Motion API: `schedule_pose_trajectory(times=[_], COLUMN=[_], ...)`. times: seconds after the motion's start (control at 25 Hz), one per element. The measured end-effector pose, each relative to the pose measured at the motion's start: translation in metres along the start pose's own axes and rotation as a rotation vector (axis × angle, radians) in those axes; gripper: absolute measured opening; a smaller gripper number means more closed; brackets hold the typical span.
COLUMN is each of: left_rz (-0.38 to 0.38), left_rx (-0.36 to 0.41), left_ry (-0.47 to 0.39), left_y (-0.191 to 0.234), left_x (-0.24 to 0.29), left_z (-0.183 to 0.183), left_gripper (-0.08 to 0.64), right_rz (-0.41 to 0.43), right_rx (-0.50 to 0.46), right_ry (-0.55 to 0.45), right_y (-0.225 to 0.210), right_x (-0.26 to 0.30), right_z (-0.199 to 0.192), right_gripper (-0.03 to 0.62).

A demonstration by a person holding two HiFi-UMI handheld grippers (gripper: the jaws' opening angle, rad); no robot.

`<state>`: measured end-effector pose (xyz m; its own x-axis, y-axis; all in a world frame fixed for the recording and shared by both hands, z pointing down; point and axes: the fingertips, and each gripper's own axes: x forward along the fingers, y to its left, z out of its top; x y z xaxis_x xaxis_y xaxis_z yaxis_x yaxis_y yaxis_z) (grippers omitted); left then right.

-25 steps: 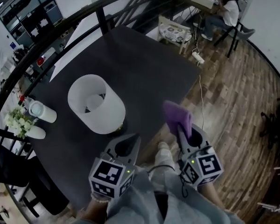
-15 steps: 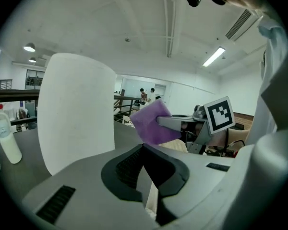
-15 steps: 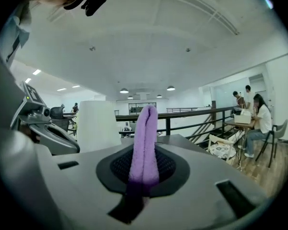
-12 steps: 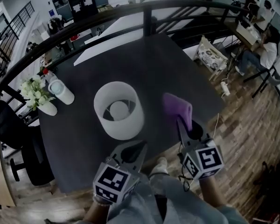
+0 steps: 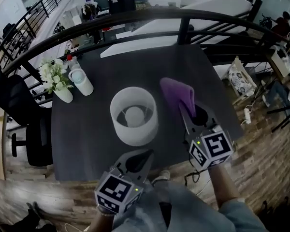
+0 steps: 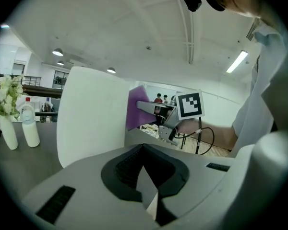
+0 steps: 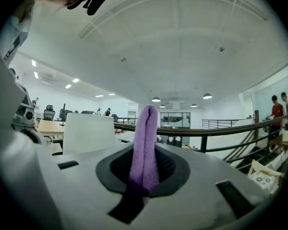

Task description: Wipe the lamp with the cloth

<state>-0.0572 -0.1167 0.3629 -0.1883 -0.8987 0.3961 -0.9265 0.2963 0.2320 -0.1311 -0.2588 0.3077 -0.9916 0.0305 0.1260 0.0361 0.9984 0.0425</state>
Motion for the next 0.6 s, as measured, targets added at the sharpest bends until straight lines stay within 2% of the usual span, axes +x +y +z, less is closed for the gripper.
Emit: schedule_pose_trajectory(times=[0.2,0.6], left_rz=[0.119,0.346], left_rx=[-0.053,-0.156], left_ry=[-0.012,-0.042], left_y=[0.01,0.035], left_x=[-0.009,-0.04], left_z=[-0.003,-0.019], left_gripper=[0.002,0.002], right_rz=[0.186,0.534], right_rx=[-0.072,-0.171], right_ry=[-0.036,-0.044], right_y=[0.014,0.056], right_x=[0.043,0.103], right_z=[0.014,0.017], right_gripper=[0.051,0.051])
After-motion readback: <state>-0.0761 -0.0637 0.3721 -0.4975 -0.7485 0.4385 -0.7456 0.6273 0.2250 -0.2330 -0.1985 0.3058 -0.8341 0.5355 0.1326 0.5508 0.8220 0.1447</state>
